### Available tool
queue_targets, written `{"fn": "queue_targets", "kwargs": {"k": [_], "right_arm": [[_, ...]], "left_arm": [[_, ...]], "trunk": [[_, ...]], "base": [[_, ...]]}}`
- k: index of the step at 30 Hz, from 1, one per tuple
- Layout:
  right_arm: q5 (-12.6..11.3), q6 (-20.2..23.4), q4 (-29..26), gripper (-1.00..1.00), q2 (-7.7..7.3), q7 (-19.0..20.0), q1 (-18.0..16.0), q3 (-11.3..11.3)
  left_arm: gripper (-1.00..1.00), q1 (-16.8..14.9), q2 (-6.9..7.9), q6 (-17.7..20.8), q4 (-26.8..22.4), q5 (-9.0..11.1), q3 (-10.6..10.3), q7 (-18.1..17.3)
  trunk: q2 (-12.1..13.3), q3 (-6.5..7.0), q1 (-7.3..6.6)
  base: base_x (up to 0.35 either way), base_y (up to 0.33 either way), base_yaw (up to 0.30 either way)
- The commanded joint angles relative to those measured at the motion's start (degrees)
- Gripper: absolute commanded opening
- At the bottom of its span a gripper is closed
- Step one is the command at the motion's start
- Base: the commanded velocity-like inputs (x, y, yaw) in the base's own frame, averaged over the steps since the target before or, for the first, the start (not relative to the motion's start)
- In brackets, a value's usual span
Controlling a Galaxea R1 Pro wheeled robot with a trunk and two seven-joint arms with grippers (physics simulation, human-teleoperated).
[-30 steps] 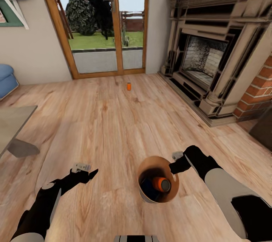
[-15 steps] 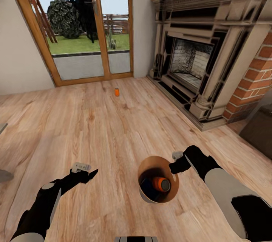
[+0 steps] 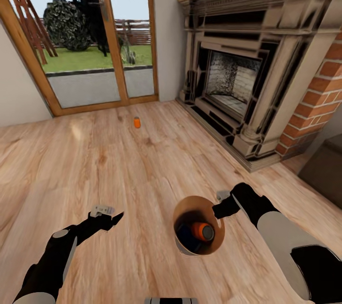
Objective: Put the three can of soda from the living room inside the tash can in the kitchen.
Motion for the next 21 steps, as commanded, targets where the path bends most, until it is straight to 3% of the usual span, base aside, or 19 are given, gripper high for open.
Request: {"fn": "queue_targets", "kwargs": {"k": [1, 9, 21], "right_arm": [[-1.5, 0.5, 0.0, -1.00, 0.03, 0.4, 0.0, -0.2], [-1.4, 0.5, 0.0, -1.00, 0.73, 0.2, 0.0, -0.2], [-1.4, 0.5, 0.0, -1.00, 0.87, 0.2, 0.0, -0.2]], "left_arm": [[1.00, 0.0, 0.00, 0.0, 0.0, 0.0, 0.0, 0.0], [1.00, 0.0, -0.02, -0.1, 0.0, 0.0, 0.0, 0.0], [1.00, 0.0, -0.01, -0.1, 0.1, 0.0, 0.0, 0.0]], "trunk": [[0.0, 0.01, -0.01], [0.0, 0.04, -0.01], [0.0, 0.43, -0.01]], "base": [[0.325, 0.000, -0.005], [0.325, 0.000, -0.009], [0.325, 0.000, -0.093]]}}
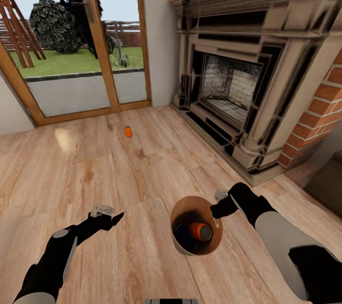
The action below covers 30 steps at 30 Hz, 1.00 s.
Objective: Put the three can of soda from the living room inside the tash can in the kitchen.
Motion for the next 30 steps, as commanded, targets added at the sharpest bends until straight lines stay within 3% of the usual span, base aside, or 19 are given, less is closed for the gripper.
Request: {"fn": "queue_targets", "kwargs": {"k": [1, 9, 23, 30], "right_arm": [[-1.4, 0.4, 0.0, -1.00, 0.01, 0.5, 0.0, -0.2], [-1.4, 0.4, 0.0, -1.00, 0.01, 0.9, 0.4, -0.2], [-1.4, 0.4, 0.0, -1.00, 0.01, 0.9, 0.4, -0.1], [-1.4, 0.4, 0.0, -1.00, 0.26, 0.7, 0.4, -0.1]], "left_arm": [[1.00, 0.0, 0.00, 0.0, 0.0, 0.0, 0.0, 0.0], [1.00, 0.0, 0.00, 0.0, 0.0, 0.0, 0.0, 0.0], [1.00, 0.0, -0.01, 0.0, 0.0, -0.1, 0.0, 0.0], [1.00, 0.0, -0.01, 0.0, 0.0, -0.1, 0.0, 0.0]], "trunk": [[0.0, 0.01, -0.01], [0.0, 0.02, -0.01], [0.0, 0.02, -0.01], [0.0, 0.14, -0.01]], "base": [[0.325, 0.000, -0.012], [0.323, 0.028, -0.002], [0.292, 0.148, -0.001], [0.286, 0.161, -0.155]]}}
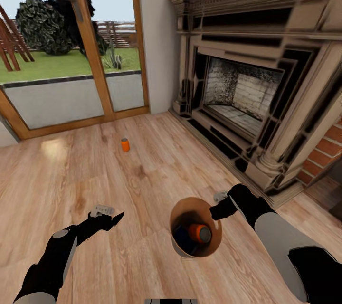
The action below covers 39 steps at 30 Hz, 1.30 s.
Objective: Put the three can of soda from the living room inside the tash can in the kitchen.
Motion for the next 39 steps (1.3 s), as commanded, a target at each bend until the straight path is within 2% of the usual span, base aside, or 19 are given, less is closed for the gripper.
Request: {"fn": "queue_targets", "kwargs": {"k": [1, 11, 26, 34, 39], "right_arm": [[-1.7, 0.5, 0.0, -1.00, 0.05, 0.4, 0.0, -0.3], [-1.7, 0.5, 0.0, -1.00, 0.12, 0.4, 0.0, -0.3], [-1.7, 0.5, -0.2, -1.00, 0.07, 0.5, 0.0, -0.3], [-1.8, 1.1, -6.7, -1.00, 0.02, 0.7, 1.9, -0.4], [-1.8, 1.2, -7.6, -1.00, -0.03, 0.7, 2.3, -0.5]], "left_arm": [[1.00, 0.0, 0.00, 0.0, 0.0, 0.0, 0.0, 0.0], [1.00, 0.0, 0.00, 0.0, 0.0, 0.0, 0.0, 0.0], [1.00, 0.0, 0.00, 0.0, 0.0, -0.1, 0.0, 0.0], [1.00, 0.0, 0.00, 0.0, 0.0, -0.1, 0.0, 0.0], [1.00, 0.0, 0.00, 0.0, 0.0, -0.2, 0.0, 0.0]], "trunk": [[0.0, 0.04, -0.01], [0.0, 0.35, -0.01], [0.0, 0.39, -0.01], [0.0, 0.39, -0.01], [0.0, 0.39, -0.01]], "base": [[0.286, 0.163, -0.231], [0.285, 0.163, -0.226], [0.278, 0.171, -0.017], [0.259, 0.190, 0.000], [0.252, 0.197, 0.000]]}}
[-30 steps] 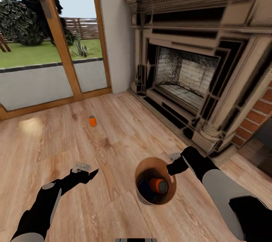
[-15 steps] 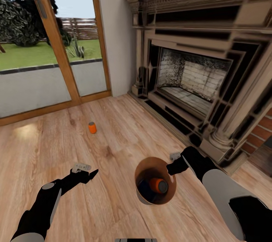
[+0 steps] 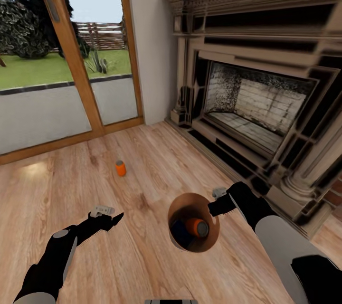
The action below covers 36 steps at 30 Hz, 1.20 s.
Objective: Put the three can of soda from the living room inside the tash can in the kitchen.
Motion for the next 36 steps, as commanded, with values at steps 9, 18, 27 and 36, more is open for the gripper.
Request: {"fn": "queue_targets", "kwargs": {"k": [9, 18, 27, 36], "right_arm": [[-1.6, 0.6, -0.2, -1.00, 0.06, 0.4, 0.1, -0.1], [-1.6, 0.7, -0.2, -1.00, 0.07, 0.4, 0.1, -0.1], [-1.6, 0.7, -0.2, -1.00, 0.13, 0.4, 0.1, -0.1], [-1.6, 0.7, -0.2, -1.00, 0.19, 0.4, 0.2, -0.1]], "left_arm": [[1.00, 0.0, 0.00, 0.0, 0.0, 0.0, 0.0, 0.0], [1.00, 0.0, 0.00, 0.0, 0.0, 0.1, 0.0, 0.0], [1.00, 0.0, 0.00, 0.0, 0.0, 0.2, 0.0, 0.0], [1.00, 0.0, 0.00, 0.0, 0.0, 0.2, 0.0, -0.1]], "trunk": [[0.0, 0.01, -0.01], [0.0, 0.01, -0.01], [0.0, 0.12, -0.01], [0.0, 0.13, -0.01]], "base": [[0.253, 0.197, 0.000], [0.259, 0.188, -0.161], [0.275, 0.164, -0.179], [0.278, 0.160, -0.013]]}}
